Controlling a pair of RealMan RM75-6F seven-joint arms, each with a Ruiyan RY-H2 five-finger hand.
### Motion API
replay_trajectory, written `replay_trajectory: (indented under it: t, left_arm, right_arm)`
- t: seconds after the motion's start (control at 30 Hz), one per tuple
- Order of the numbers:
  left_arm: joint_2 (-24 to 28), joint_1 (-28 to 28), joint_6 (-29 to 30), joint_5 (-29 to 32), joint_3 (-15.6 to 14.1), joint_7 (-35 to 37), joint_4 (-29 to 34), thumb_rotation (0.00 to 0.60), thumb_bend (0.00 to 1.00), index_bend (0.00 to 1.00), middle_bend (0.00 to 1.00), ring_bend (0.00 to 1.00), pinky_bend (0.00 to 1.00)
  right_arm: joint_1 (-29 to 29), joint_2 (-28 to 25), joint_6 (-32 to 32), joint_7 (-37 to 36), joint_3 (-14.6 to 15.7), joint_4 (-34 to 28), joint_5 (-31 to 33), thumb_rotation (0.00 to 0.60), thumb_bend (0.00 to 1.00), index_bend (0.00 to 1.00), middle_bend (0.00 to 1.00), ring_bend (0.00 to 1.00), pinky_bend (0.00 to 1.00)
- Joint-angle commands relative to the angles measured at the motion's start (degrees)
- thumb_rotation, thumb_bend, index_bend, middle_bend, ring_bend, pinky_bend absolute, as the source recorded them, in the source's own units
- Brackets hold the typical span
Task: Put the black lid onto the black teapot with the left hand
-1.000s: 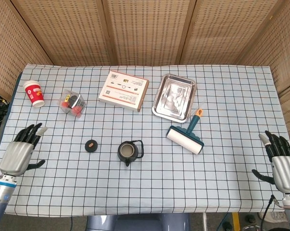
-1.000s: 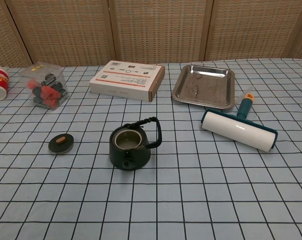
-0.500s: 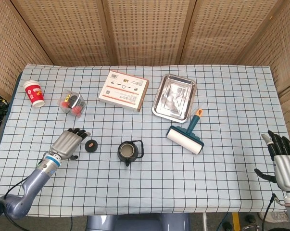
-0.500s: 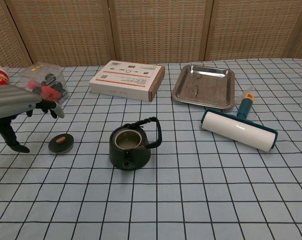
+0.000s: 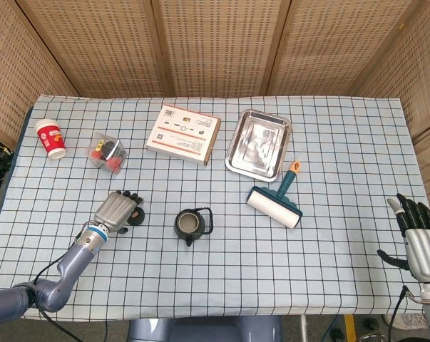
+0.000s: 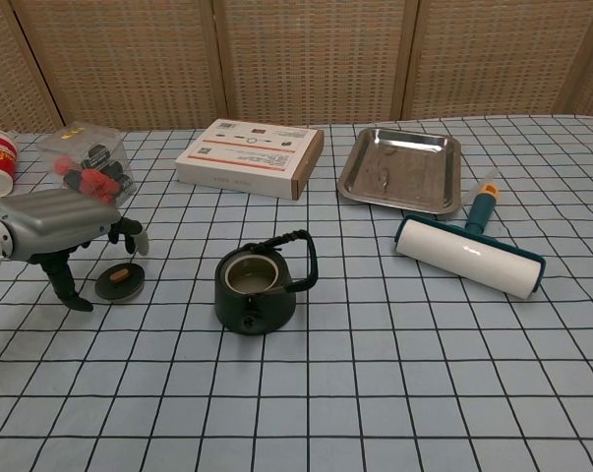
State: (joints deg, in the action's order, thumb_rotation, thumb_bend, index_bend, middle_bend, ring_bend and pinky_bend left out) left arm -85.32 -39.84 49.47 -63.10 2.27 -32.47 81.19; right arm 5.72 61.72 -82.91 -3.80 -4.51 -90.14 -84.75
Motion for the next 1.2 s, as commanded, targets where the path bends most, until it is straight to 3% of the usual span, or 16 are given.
replay_trajectory:
  t: [0.03,0.2,0.47,0.63,1.0,1.2]
  left_arm:
    - [-0.7,-0.4,-0.3,0.4,0.0,-0.4,-0.6,0.6,0.02,0.29,0.28,0.28,0.43]
    - [-1.9,-1.1,-0.1,0.9,0.3,-1.4,-1.6,0.6,0.02,0.34,0.32,0.32,0.48]
    - [-3.2,-1.0,0.8,0.8,-0.3,-1.6,-2.5,0.6,0.1,0.48,0.45,0.44,0.56]
    - [-2.5,-0.7,2.0,-0.1,0.0,-0.5,-1.6,0.6,0.1,0.5,0.46,0.45,0.56]
    - [4.5,-1.4,6.7,-5.5,3.1,2.2,11.4,0.6,0.1,0.5,0.46,0.45,0.56]
    - [3.1,-5.3,5.8,-4.9,6.1,-1.8,15.2,0.6,0.1,0.5,0.46,0.45,0.56]
  right_arm:
    - [0.0,0.0,0.1,0.0,0.0,0.1,0.0,0.6,0.0,0.0,0.0,0.0,0.0]
    - [0.1,0.2,0.2,0.2,0.0,0.2,0.0,0.6,0.0,0.0,0.0,0.0,0.0]
    - [0.2,0.2,0.4,0.0,0.0,0.2,0.3,0.6,0.0,0.0,0.0,0.0,0.0]
    - [0.1,0.1,0.3,-0.3,0.0,0.2,0.1,0.6,0.0,0.0,0.0,0.0,0.0]
    - [0.0,-0.3,-0.2,-0.9,-0.1,-0.4,-0.1,0.6,0.0,0.0,0.0,0.0,0.0]
    - [-0.1,-0.6,-0.4,-1.4,-0.2,-0.5,0.0,0.6,0.0,0.0,0.0,0.0,0.0]
